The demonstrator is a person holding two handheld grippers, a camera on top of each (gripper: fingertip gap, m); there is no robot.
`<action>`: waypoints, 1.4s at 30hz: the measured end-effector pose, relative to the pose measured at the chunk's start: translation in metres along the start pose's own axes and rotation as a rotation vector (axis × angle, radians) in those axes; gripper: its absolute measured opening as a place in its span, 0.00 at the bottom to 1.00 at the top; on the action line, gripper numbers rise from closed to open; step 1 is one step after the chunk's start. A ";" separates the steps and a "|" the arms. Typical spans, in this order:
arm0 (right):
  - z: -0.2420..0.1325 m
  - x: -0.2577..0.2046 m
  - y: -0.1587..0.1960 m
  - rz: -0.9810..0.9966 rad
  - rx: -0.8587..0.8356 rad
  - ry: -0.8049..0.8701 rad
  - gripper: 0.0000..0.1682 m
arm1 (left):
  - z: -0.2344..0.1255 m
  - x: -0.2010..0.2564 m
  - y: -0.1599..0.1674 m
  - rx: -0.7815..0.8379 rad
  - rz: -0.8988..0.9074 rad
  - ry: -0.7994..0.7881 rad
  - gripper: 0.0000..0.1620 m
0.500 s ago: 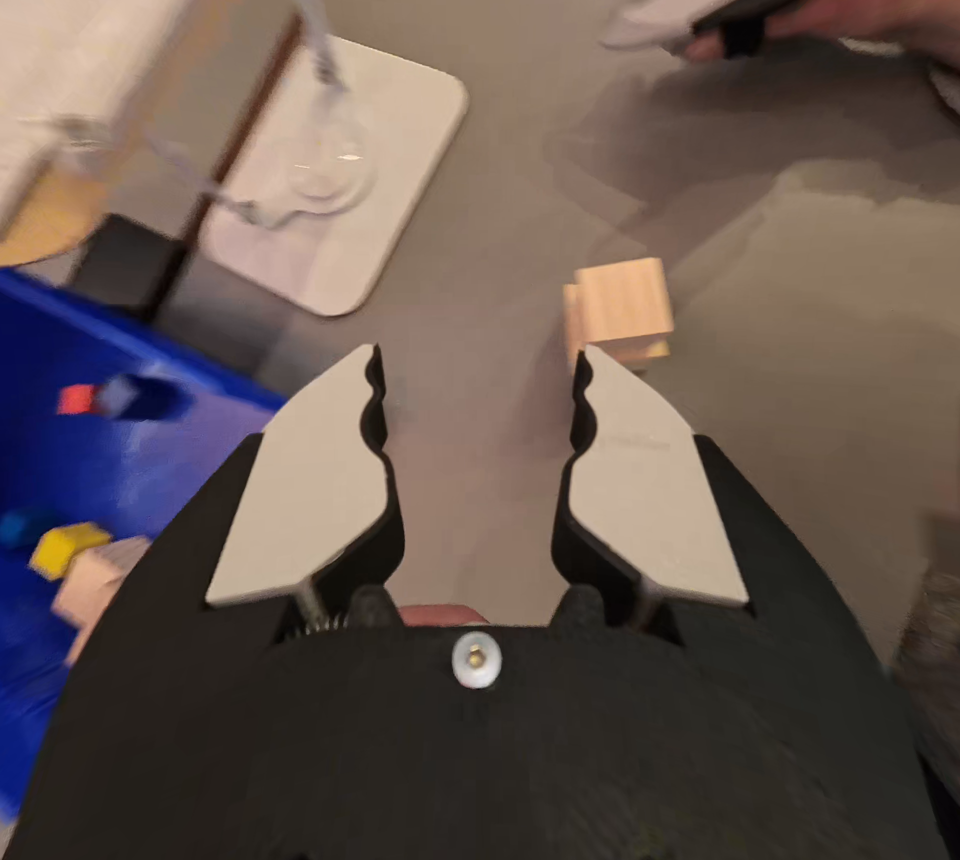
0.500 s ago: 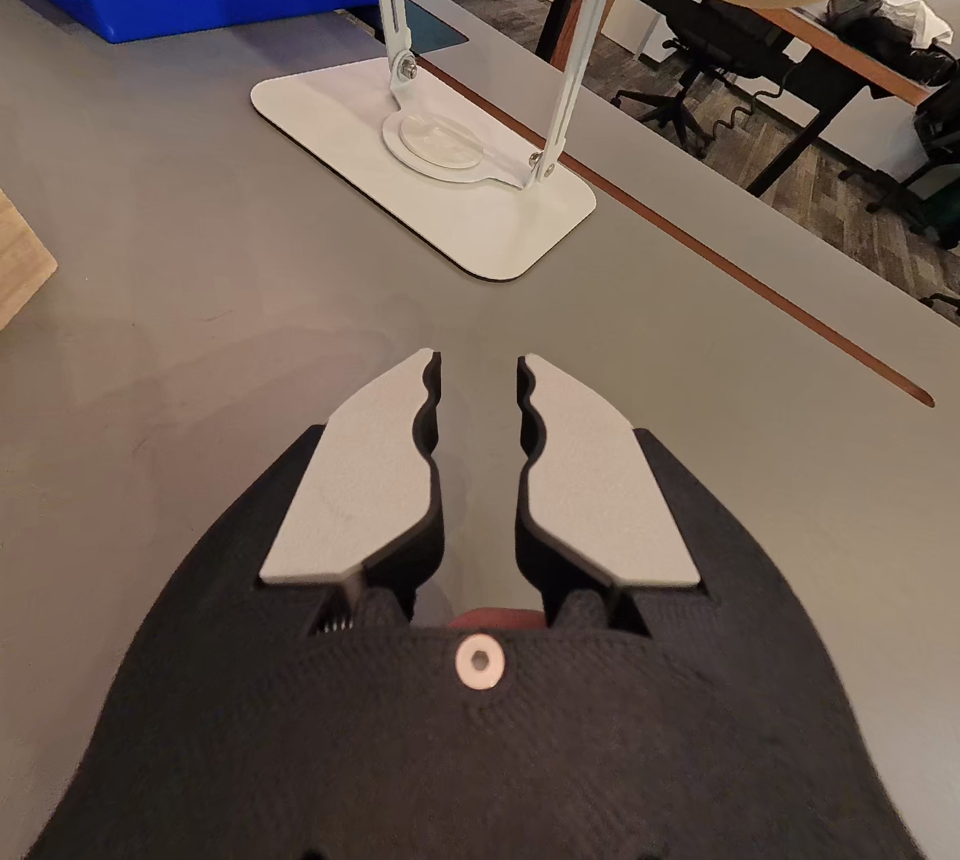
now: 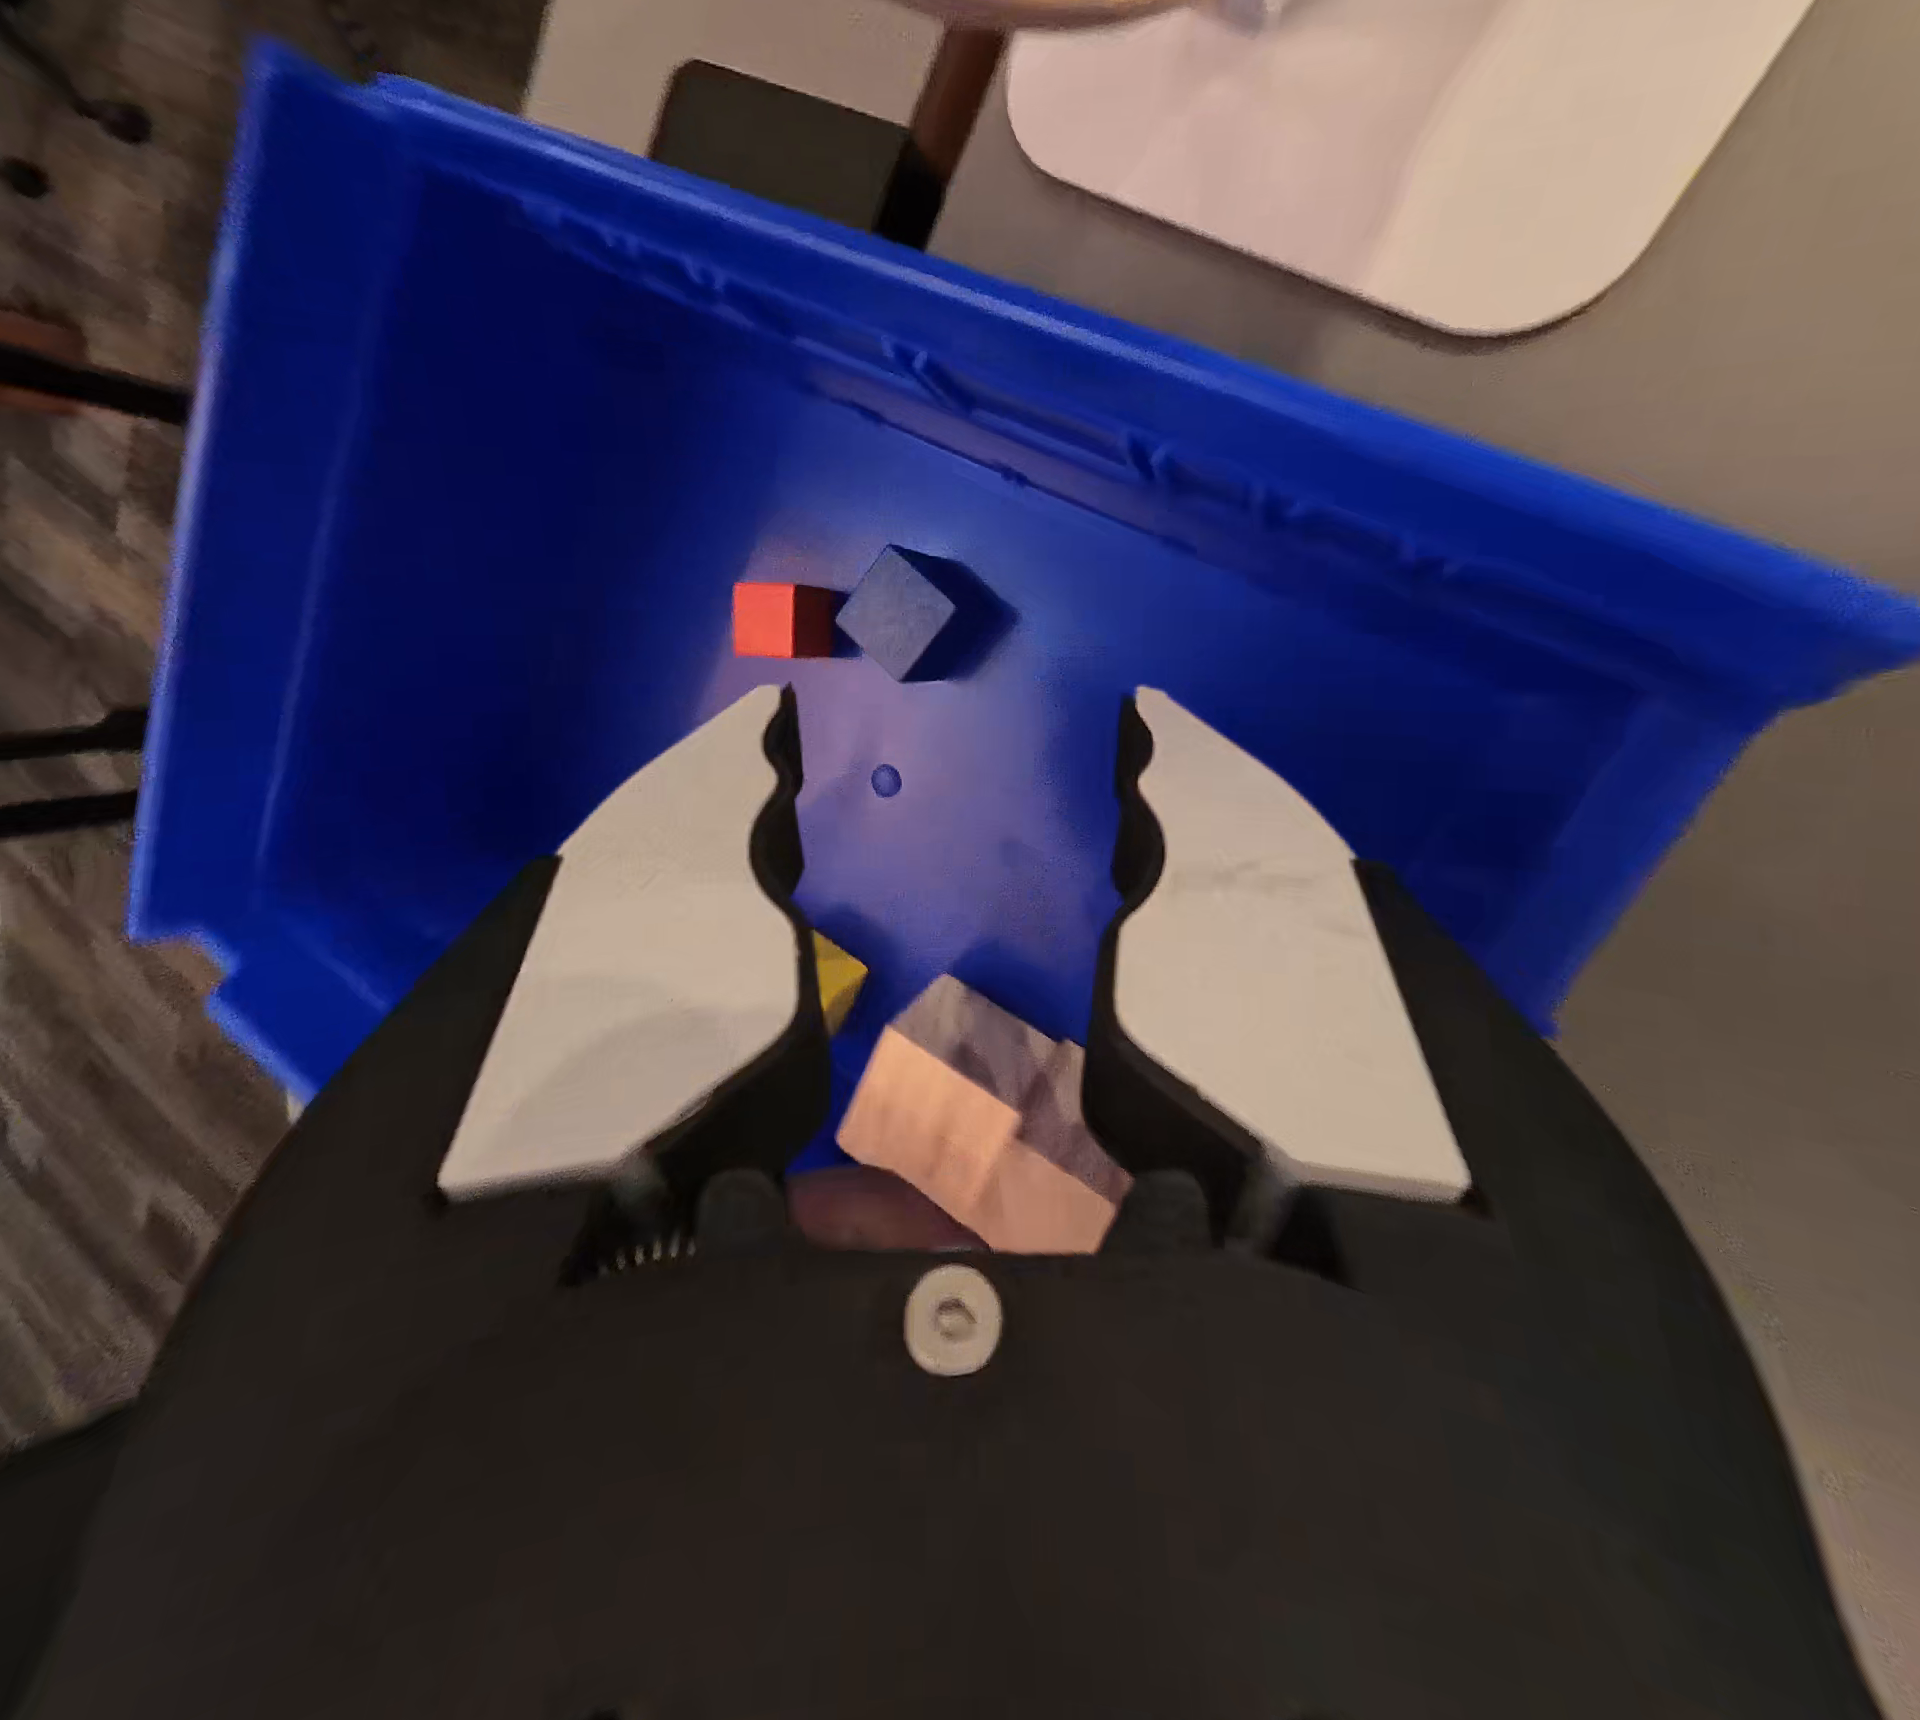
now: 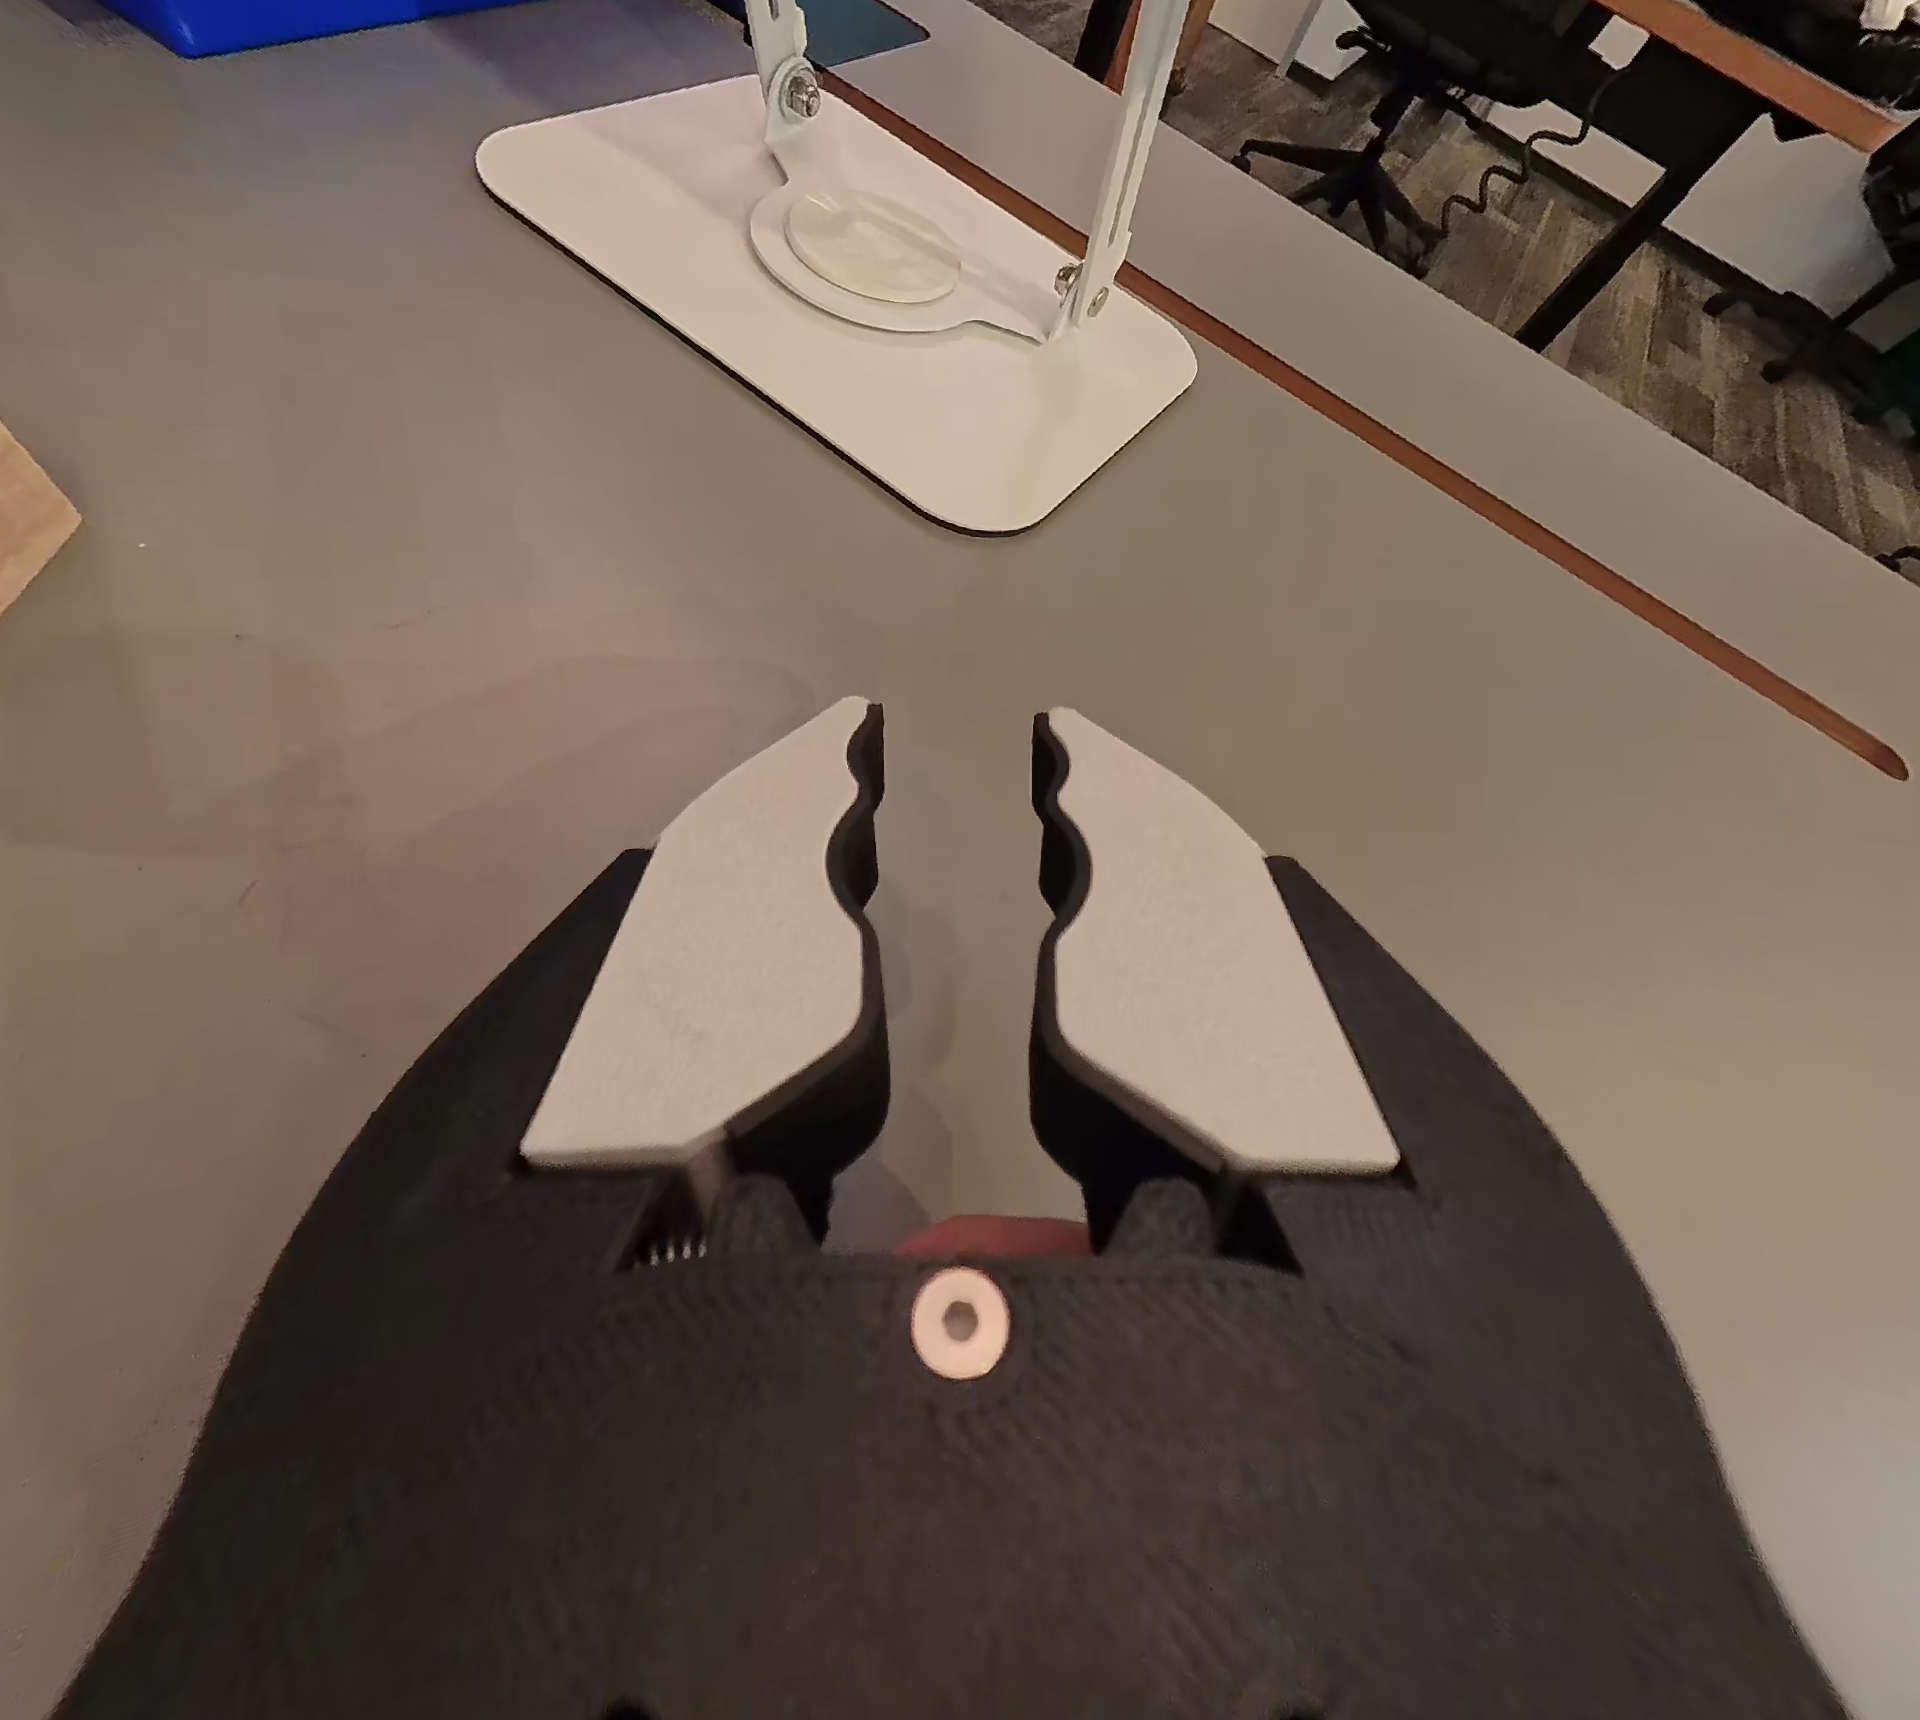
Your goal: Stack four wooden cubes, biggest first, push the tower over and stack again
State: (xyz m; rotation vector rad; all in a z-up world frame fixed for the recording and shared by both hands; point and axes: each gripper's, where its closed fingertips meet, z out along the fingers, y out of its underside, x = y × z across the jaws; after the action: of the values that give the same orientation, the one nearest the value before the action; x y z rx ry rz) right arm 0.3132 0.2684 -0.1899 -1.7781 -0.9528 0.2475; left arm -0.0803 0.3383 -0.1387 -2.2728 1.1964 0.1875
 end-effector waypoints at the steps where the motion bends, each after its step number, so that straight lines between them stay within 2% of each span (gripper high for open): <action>1: 0.000 0.000 0.000 0.001 0.000 -0.002 0.16 | 0.009 -0.002 0.000 0.003 0.045 0.021 0.36; 5: 0.000 -0.001 0.000 0.011 0.000 -0.015 0.16 | 0.036 -0.006 0.002 -0.008 0.114 0.121 0.33; 7: 0.000 -0.003 0.000 0.012 -0.001 -0.022 0.16 | 0.049 -0.009 0.012 -0.064 0.146 0.150 0.32; 11: 0.001 -0.004 0.000 0.011 -0.006 -0.028 0.16 | 0.063 -0.009 0.019 -0.074 0.191 0.212 0.31; 13: 0.002 -0.004 0.000 0.010 -0.008 -0.032 0.16 | 0.065 -0.006 0.011 -0.023 0.202 0.234 0.29; 16: 0.002 -0.004 0.001 0.012 -0.010 -0.033 0.16 | 0.076 -0.008 0.016 -0.058 0.230 0.213 0.22; 18: 0.001 -0.003 0.000 0.020 -0.005 -0.033 0.16 | 0.075 -0.004 0.012 -0.028 0.202 0.245 0.20; 22: 0.001 -0.003 0.000 0.026 0.000 -0.033 0.16 | 0.066 -0.004 0.023 -0.058 0.163 0.213 0.19; 27: 0.000 -0.004 0.000 0.023 0.000 -0.035 0.16 | 0.011 0.009 0.011 0.078 0.136 0.172 0.18; 31: 0.000 -0.004 -0.001 0.028 0.003 -0.037 0.16 | -0.059 0.051 -0.007 0.215 0.197 0.142 0.17; 34: 0.000 -0.005 -0.001 0.022 0.001 -0.036 0.16 | -0.090 0.104 -0.014 0.283 0.245 0.188 0.17; 38: 0.000 -0.004 -0.001 0.024 0.006 -0.034 0.16 | -0.089 0.187 -0.013 0.282 0.339 0.282 0.17; 42: -0.001 -0.004 -0.002 0.026 0.010 -0.032 0.16 | -0.060 0.245 -0.014 0.250 0.379 0.375 0.17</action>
State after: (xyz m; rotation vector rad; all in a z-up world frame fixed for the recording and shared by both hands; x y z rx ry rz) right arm 0.3103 0.2657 -0.1892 -1.7827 -0.9498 0.2973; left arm 0.0679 0.1365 -0.1726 -1.8968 1.7332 -0.2487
